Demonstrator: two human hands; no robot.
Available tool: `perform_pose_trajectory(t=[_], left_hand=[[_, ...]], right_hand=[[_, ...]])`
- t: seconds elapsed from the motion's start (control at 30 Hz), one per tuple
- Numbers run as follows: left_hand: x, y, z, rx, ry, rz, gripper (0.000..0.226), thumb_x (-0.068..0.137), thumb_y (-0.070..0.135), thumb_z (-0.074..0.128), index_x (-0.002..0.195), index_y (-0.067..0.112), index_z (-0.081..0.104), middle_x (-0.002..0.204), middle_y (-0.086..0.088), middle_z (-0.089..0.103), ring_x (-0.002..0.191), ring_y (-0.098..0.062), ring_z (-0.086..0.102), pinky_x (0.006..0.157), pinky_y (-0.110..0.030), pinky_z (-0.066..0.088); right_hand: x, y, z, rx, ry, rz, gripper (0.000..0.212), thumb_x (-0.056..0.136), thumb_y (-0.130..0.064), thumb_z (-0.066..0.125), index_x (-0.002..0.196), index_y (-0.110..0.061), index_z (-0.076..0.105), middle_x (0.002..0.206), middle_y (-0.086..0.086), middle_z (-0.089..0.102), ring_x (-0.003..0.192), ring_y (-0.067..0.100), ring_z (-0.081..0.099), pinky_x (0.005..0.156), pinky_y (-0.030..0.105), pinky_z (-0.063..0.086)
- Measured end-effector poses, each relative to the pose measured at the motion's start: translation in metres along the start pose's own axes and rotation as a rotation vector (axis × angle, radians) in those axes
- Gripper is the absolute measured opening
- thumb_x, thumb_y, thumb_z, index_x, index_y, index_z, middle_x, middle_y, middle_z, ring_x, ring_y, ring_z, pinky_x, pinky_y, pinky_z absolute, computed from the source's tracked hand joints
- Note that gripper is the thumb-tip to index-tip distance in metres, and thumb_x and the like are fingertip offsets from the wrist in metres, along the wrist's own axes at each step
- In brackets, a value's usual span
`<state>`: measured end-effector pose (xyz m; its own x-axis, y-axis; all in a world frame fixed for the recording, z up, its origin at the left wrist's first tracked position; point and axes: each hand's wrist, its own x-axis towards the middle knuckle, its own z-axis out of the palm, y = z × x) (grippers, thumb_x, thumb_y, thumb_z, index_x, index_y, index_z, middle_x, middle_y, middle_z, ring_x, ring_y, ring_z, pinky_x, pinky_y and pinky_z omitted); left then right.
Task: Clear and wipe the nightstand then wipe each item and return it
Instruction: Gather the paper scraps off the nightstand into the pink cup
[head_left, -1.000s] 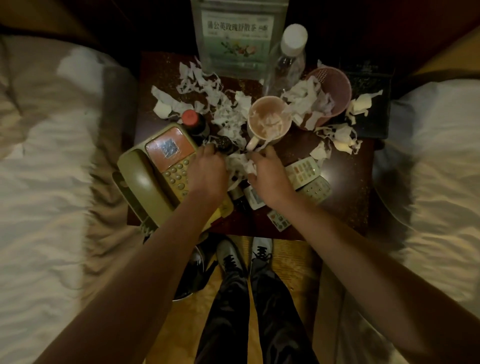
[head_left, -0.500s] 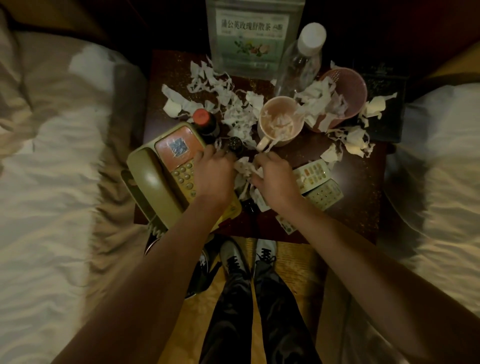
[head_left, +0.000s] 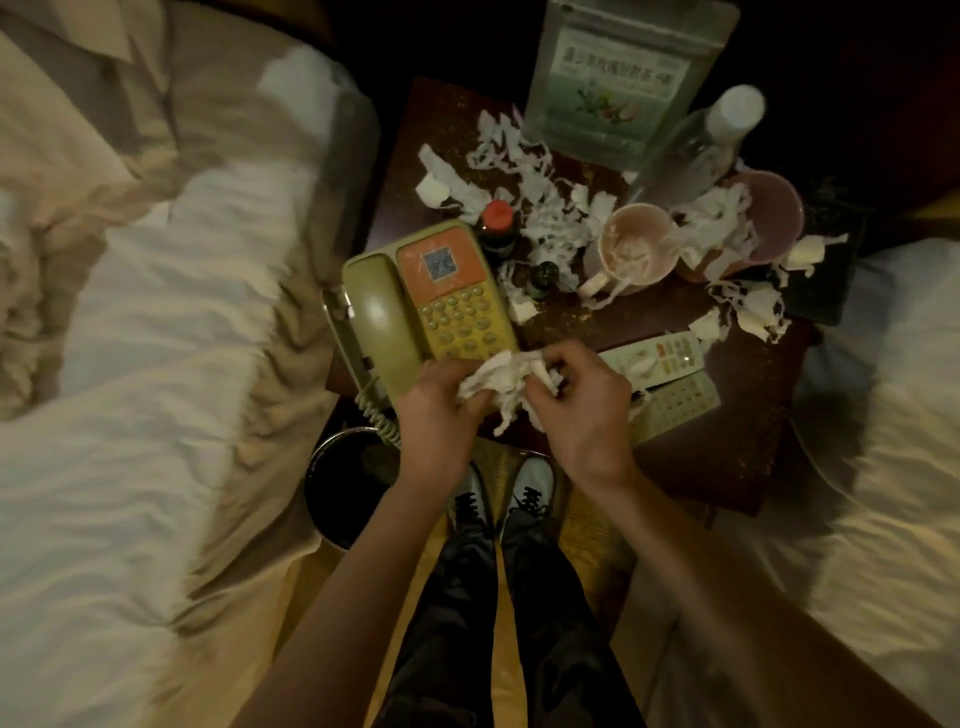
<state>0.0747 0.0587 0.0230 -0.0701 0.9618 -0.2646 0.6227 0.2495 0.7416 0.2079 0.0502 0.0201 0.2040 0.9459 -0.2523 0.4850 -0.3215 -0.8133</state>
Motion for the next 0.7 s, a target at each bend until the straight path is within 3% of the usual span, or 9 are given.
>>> perform_pose_trajectory(t=[0.1, 0.27, 0.43, 0.57, 0.7], left_hand=[[-0.023, -0.03, -0.022, -0.012, 0.063, -0.186, 0.017, 0.079, 0.004, 0.069, 0.096, 0.004, 0.072, 0.083, 0.002, 0.064, 0.073, -0.011, 0.058, 0.062, -0.007, 0.04], [-0.062, -0.079, -0.055, -0.092, 0.052, -0.444, 0.015, 0.082, 0.004, 0.067, 0.089, 0.017, 0.066, 0.069, 0.014, 0.058, 0.061, 0.012, 0.058, 0.053, -0.002, 0.039], [-0.085, -0.141, -0.075, -0.028, 0.067, -0.574, 0.011, 0.084, 0.009, 0.067, 0.093, 0.014, 0.067, 0.08, 0.004, 0.062, 0.065, 0.001, 0.054, 0.053, -0.006, 0.038], [-0.094, -0.194, -0.078, -0.032, 0.055, -0.695, 0.021, 0.085, 0.012, 0.065, 0.105, 0.006, 0.069, 0.09, -0.009, 0.07, 0.082, -0.022, 0.064, 0.061, -0.024, 0.041], [-0.091, -0.236, -0.073, -0.071, 0.015, -0.817, 0.031, 0.089, 0.014, 0.062, 0.118, 0.003, 0.063, 0.109, -0.015, 0.067, 0.096, -0.028, 0.062, 0.072, -0.026, 0.039]], right_hand=[[-0.019, -0.012, 0.028, -0.011, -0.128, 0.009, 0.01, 0.082, -0.009, 0.069, 0.089, -0.006, 0.063, 0.073, -0.005, 0.05, 0.061, -0.005, 0.051, 0.053, 0.004, 0.033], [-0.047, -0.021, 0.085, -0.085, -0.35, 0.021, 0.006, 0.082, -0.008, 0.066, 0.086, -0.008, 0.062, 0.08, -0.004, 0.051, 0.06, -0.002, 0.043, 0.054, 0.005, 0.034], [-0.077, -0.012, 0.153, -0.163, -0.482, 0.067, 0.009, 0.083, -0.011, 0.067, 0.087, -0.006, 0.061, 0.083, 0.002, 0.054, 0.069, 0.012, 0.048, 0.057, 0.018, 0.033], [-0.09, 0.005, 0.2, -0.223, -0.579, 0.129, 0.012, 0.082, -0.008, 0.067, 0.093, -0.003, 0.064, 0.094, 0.009, 0.059, 0.08, 0.019, 0.056, 0.064, 0.018, 0.036], [-0.091, 0.027, 0.237, -0.318, -0.67, 0.232, 0.019, 0.086, -0.012, 0.066, 0.102, -0.002, 0.063, 0.102, 0.012, 0.063, 0.09, 0.02, 0.06, 0.066, 0.017, 0.036]])
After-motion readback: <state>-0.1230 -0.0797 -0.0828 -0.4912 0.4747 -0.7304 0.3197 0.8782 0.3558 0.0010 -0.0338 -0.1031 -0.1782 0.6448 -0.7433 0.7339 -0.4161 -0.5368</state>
